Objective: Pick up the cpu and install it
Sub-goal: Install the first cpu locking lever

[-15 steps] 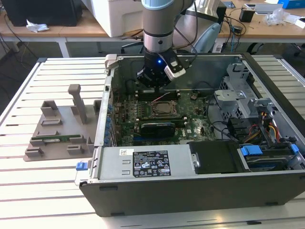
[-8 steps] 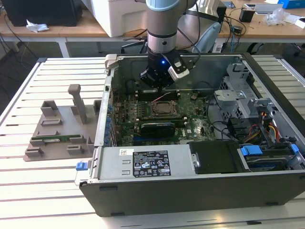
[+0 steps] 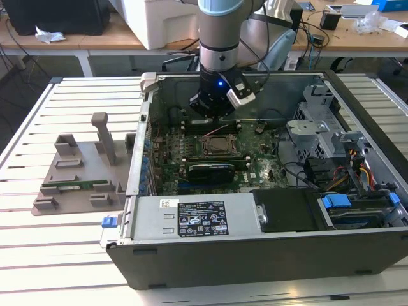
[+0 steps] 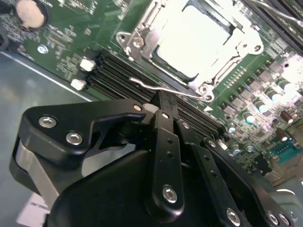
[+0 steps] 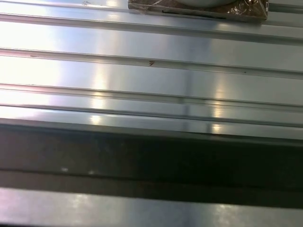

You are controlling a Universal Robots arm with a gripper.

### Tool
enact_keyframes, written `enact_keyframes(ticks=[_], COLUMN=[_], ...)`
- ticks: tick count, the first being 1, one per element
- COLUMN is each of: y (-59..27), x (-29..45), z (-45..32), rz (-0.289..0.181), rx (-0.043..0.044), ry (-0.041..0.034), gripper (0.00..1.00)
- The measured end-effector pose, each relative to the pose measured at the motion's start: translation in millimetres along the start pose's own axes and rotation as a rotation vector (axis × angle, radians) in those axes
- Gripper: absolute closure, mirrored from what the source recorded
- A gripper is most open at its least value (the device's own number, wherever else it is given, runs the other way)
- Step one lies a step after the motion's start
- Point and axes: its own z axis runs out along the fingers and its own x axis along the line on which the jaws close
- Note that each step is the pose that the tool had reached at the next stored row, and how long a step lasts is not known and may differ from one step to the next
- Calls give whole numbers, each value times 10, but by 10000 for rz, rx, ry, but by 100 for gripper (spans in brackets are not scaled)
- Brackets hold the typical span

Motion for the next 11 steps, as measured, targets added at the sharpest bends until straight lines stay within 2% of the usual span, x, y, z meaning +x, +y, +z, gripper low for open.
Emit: enact_keyframes(ticks=[3,11], y=[5,-38], x=[63,60], z=[-1,2], rz=[1,-1], rx=[0,7], ry=[-3,-4], gripper=[89,89])
